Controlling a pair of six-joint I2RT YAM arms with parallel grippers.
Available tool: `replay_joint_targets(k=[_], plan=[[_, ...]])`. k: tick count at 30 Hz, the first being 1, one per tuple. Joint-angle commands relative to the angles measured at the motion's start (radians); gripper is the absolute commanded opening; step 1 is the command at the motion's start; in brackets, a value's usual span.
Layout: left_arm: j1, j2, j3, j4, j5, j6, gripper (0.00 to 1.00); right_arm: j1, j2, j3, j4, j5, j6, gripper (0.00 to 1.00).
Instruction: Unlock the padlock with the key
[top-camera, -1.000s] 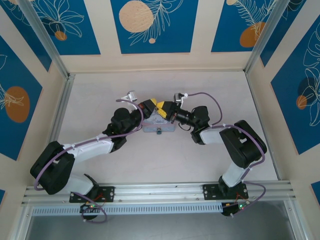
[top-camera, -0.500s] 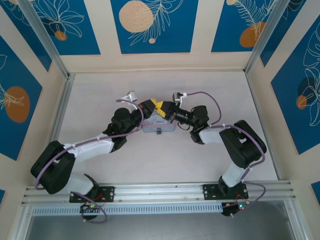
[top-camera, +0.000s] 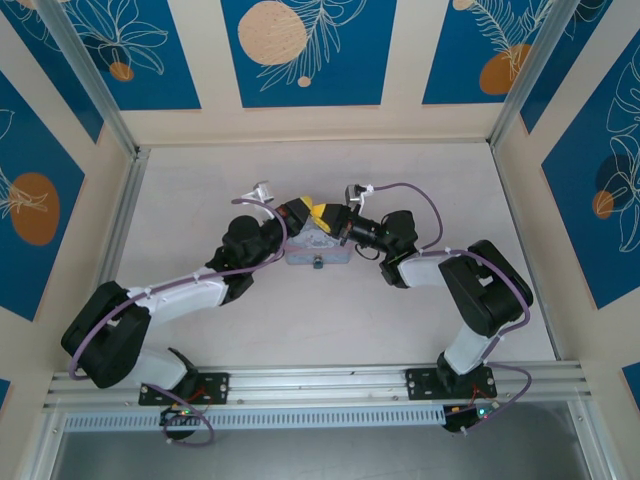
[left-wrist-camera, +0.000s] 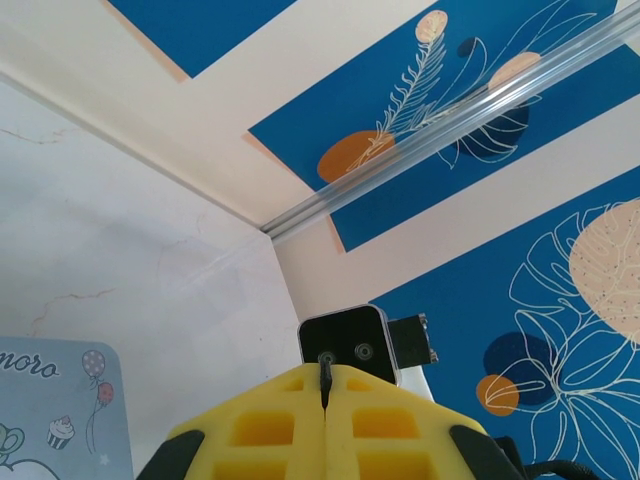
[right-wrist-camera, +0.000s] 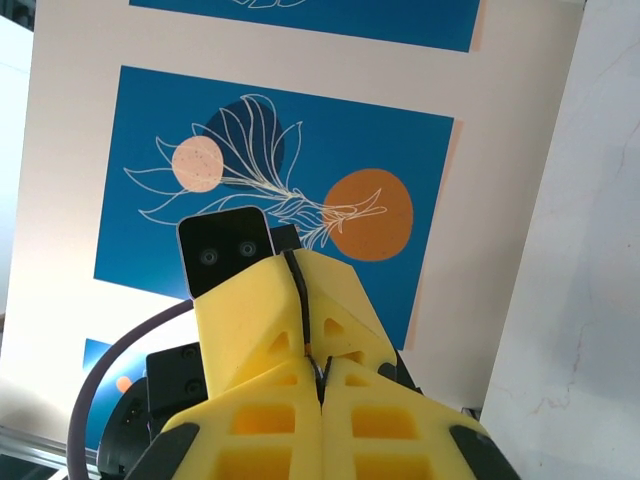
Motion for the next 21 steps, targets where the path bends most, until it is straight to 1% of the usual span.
replay_joint_targets(k=[1,5,6,9,10,12,13,16,21], plan=[[-0.002,0.001,0.009,0.02,-0.014,0.0,0.0,0.001,-0.005,-0.007,0.036,-0.005,-0.011,0.0],[-0.002,-0.028,0.003,-0.026,-0.024,-0.002,0.0,-0.014,-0.013,-0.029,0.036,-0.005,-0.021,0.0],[-0.003,-0.045,-0.002,-0.043,-0.032,-0.003,0.1,-0.019,-0.015,-0.037,0.036,-0.008,-0.022,0.0],[-0.002,-0.103,-0.029,-0.086,-0.069,-0.009,0.56,-0.036,-0.018,-0.056,0.034,-0.026,-0.023,0.0],[-0.001,-0.128,-0.031,-0.128,-0.083,-0.004,0.66,-0.039,-0.019,-0.063,0.032,-0.031,-0.023,0.0],[0.001,-0.174,-0.015,-0.225,-0.091,0.026,0.77,-0.047,-0.022,-0.07,0.026,-0.045,-0.025,0.0],[0.002,-0.195,0.001,-0.296,-0.091,0.043,0.81,-0.05,-0.027,-0.075,0.018,-0.057,-0.029,0.0],[0.01,-0.238,0.074,-0.514,-0.068,0.101,0.9,-0.063,-0.053,-0.093,-0.037,-0.087,-0.058,0.0],[0.017,-0.246,0.2,-0.834,-0.007,0.228,0.95,-0.091,-0.125,-0.139,-0.169,-0.114,-0.112,0.0]])
